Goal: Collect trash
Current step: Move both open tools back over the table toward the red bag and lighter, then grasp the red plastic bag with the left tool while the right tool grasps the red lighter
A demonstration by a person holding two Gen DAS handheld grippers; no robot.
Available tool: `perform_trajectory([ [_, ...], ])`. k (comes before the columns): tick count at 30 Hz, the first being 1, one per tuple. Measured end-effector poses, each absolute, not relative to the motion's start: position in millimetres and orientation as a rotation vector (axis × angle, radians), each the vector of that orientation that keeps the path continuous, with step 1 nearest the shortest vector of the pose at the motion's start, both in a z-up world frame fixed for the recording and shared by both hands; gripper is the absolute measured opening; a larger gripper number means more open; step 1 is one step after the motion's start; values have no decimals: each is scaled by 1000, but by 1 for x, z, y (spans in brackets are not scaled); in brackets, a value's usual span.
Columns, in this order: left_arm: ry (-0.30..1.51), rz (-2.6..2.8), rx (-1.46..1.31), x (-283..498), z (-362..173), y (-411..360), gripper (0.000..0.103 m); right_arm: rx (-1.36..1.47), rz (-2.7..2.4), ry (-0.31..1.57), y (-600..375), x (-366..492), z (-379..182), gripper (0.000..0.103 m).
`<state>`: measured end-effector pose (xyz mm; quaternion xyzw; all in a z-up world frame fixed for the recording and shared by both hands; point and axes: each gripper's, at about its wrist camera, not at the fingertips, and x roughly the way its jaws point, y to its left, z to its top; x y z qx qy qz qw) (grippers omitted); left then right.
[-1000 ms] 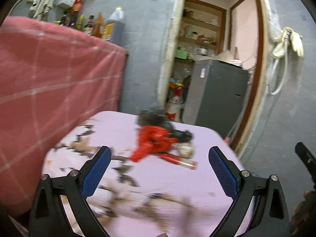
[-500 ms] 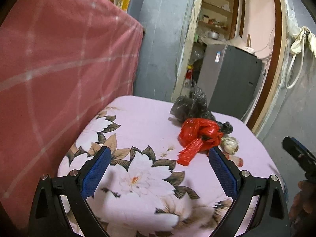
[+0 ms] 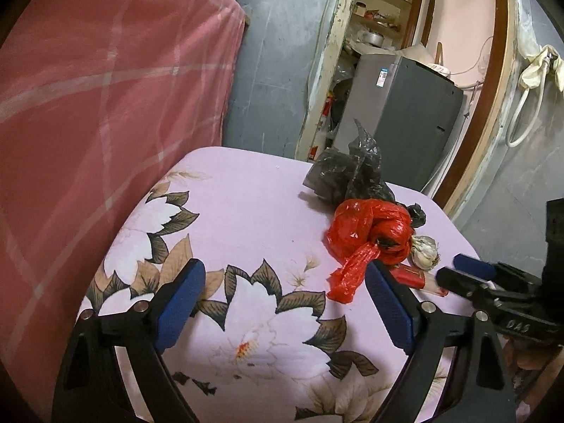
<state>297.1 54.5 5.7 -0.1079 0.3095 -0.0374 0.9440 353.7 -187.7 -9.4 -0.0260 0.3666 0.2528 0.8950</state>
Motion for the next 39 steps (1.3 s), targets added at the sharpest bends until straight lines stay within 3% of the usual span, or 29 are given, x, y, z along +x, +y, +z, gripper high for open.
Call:
perform_trajectory([
  [2, 638, -79, -218, 298, 7, 56, 88, -81, 536, 781, -181, 356, -15, 53],
  [10, 664, -91, -229, 304, 8, 60, 88, -139, 529, 803, -171, 353, -25, 41],
  [17, 688, -110, -222, 310, 8, 52, 88, -145, 538, 797, -181, 339, -25, 23],
  [39, 761, -293, -206, 334, 11, -16, 88, -39, 333, 809, -265, 313, -19, 21],
])
